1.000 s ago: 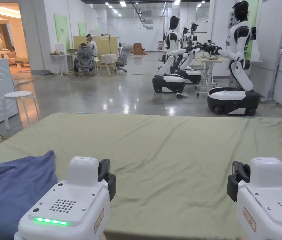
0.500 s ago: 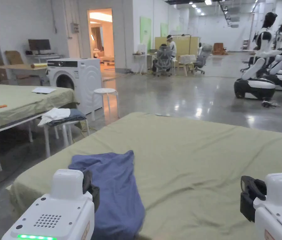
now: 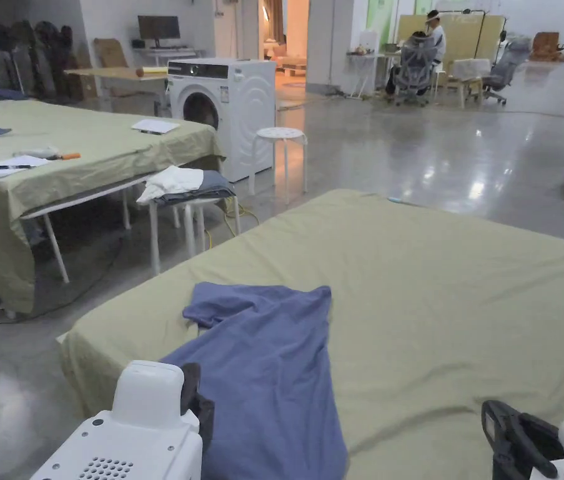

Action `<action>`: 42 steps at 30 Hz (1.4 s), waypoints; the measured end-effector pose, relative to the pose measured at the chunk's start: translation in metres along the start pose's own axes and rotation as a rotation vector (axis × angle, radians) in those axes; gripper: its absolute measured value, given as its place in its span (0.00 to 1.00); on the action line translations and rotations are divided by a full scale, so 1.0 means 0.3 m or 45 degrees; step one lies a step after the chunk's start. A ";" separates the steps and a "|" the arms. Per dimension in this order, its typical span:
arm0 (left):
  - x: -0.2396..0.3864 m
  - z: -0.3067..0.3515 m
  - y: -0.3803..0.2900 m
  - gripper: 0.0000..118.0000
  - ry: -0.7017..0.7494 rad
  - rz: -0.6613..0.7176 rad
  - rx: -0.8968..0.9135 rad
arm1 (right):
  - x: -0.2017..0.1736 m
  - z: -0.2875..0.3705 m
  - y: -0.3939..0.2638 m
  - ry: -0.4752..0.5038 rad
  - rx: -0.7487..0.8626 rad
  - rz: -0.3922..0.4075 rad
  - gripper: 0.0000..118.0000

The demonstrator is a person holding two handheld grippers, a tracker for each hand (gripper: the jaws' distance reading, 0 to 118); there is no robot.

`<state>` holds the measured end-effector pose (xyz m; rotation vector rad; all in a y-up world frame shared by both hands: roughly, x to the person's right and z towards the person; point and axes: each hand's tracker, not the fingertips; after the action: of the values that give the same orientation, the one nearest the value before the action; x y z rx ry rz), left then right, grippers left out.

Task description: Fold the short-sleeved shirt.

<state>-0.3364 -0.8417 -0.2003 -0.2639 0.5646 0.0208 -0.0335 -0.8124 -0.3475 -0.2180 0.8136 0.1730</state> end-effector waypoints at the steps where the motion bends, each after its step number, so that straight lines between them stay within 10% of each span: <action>1: 0.020 -0.065 0.013 0.00 -0.038 0.009 -0.020 | 0.028 -0.018 -0.004 -0.020 -0.012 0.011 0.00; 13: 0.292 -0.978 0.145 0.03 -0.283 -0.020 -0.450 | 0.378 -0.229 -0.104 -0.182 -0.206 -0.060 0.00; 14: 0.305 -1.032 0.132 0.20 -0.274 -0.028 -0.493 | 0.394 -0.243 -0.114 -0.186 -0.220 -0.082 0.00; 16: 0.330 -1.147 0.092 0.87 -0.291 0.007 -0.616 | 0.419 -0.277 -0.141 -0.197 -0.253 -0.115 0.00; 17: 0.340 -1.183 0.077 0.95 -0.279 0.016 -0.655 | 0.423 -0.286 -0.152 -0.205 -0.263 -0.112 0.00; 27: 0.379 -1.414 -0.036 0.80 -0.225 -0.109 -0.856 | 0.479 -0.269 -0.209 -0.247 -0.340 -0.116 0.00; 31: 0.372 -1.370 -0.001 0.17 -0.215 -0.098 -0.806 | 0.498 -0.259 -0.221 -0.283 -0.340 -0.163 0.00; 34: 0.359 -1.347 0.014 0.02 -0.237 -0.077 -0.785 | 0.491 -0.246 -0.220 -0.274 -0.338 -0.203 0.00; 42: 0.350 -1.120 0.244 0.01 -0.307 0.037 -0.561 | 0.481 -0.095 -0.170 -0.278 -0.250 -0.177 0.00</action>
<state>-0.4310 -0.8614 -0.5467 -0.6727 0.3184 0.2043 0.0559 -0.8590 -0.4661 -0.4319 0.5617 0.1427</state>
